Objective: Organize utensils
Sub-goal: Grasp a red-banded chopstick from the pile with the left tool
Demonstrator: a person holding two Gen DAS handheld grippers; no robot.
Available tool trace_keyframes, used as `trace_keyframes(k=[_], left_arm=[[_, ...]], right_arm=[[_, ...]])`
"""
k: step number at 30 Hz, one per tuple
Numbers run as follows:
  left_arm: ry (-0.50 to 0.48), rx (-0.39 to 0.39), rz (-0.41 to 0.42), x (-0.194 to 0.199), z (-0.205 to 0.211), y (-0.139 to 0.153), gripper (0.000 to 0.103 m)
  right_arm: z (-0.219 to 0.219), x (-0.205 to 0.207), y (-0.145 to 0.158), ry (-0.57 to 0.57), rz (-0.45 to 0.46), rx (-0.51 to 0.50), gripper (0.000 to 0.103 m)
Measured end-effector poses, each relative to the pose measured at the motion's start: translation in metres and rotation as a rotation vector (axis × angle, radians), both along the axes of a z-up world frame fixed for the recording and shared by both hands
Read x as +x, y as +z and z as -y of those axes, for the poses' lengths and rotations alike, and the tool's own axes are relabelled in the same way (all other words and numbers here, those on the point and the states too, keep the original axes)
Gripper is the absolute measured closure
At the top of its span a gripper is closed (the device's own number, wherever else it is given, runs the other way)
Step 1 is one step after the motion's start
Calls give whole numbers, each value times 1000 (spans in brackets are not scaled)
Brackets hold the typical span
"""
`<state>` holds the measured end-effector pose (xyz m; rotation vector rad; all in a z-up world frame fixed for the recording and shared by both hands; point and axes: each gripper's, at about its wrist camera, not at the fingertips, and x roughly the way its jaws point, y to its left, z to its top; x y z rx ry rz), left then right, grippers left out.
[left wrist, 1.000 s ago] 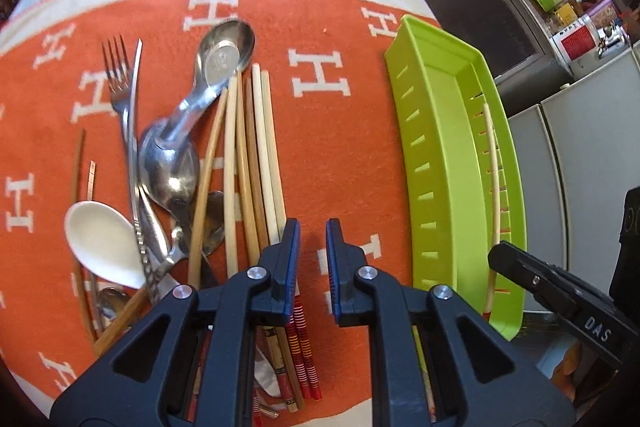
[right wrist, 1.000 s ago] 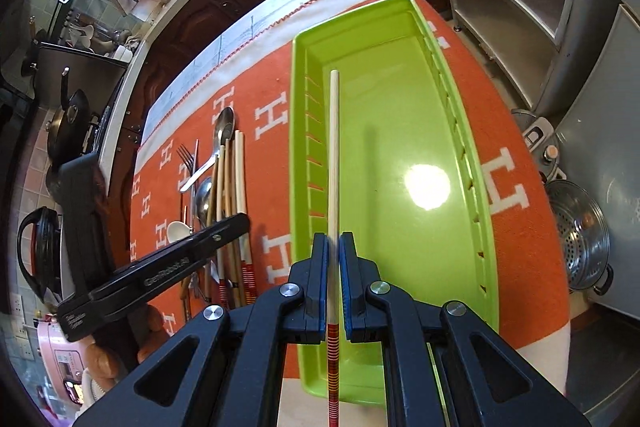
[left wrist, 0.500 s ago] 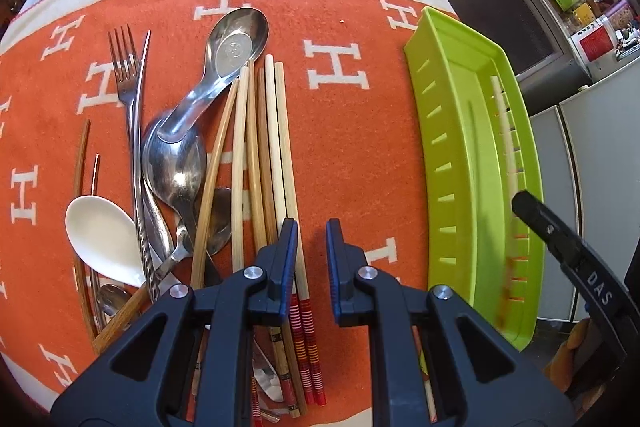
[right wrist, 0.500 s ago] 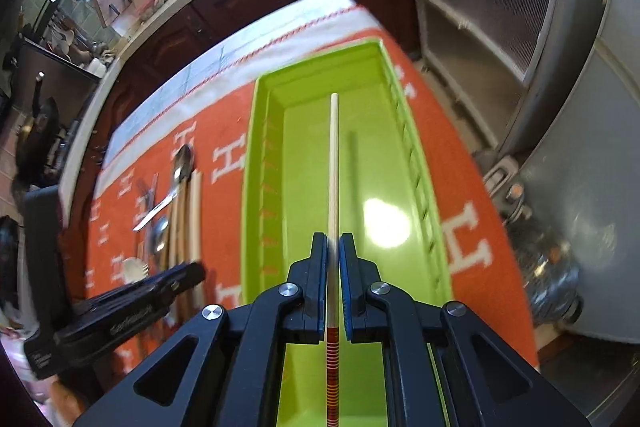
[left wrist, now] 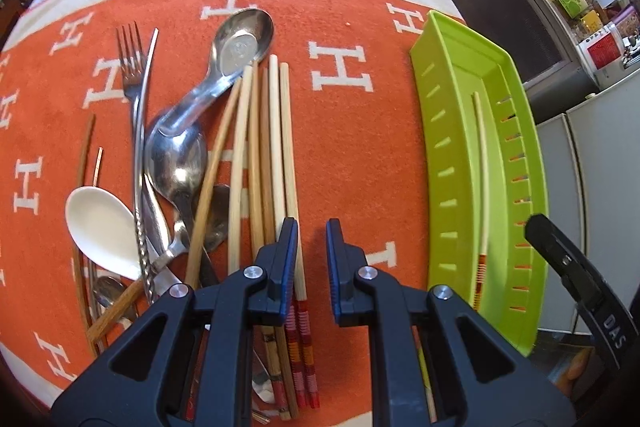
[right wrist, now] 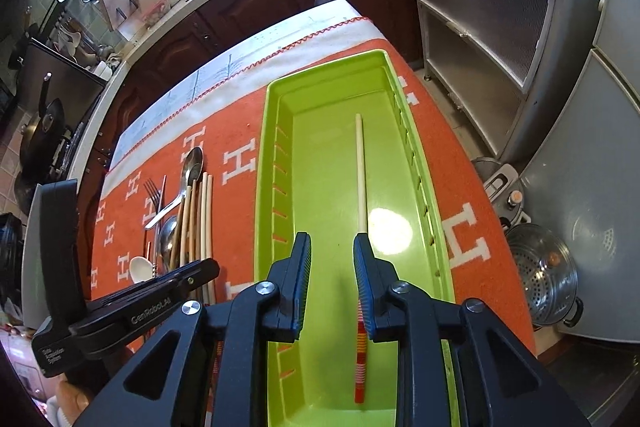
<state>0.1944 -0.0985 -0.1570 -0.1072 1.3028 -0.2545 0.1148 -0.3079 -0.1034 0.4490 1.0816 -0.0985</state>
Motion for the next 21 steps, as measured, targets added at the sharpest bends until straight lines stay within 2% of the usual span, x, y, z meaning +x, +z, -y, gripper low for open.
trace_keyframes(k=[6, 7, 8, 11, 14, 18, 21], left_arm=[[6, 43, 28, -1, 0, -2, 93], [0, 55, 37, -2, 2, 0, 93], [-7, 74, 47, -4, 4, 2, 99], [-17, 88, 59, -7, 6, 7, 100], [-4, 41, 13, -11, 0, 14, 100], [-39, -25, 13, -28, 0, 49, 100], [-82, -109, 20, -39, 9, 83, 100]], right_arm=[[2, -11, 3, 5, 5, 5, 81], [2, -12, 3, 7, 5, 5, 81], [2, -13, 3, 9, 3, 6, 81], [3, -17, 3, 13, 0, 19, 81], [7, -21, 5, 12, 3, 35, 81], [13, -26, 18, 12, 8, 33, 81], [20, -29, 31, 11, 19, 46, 78]])
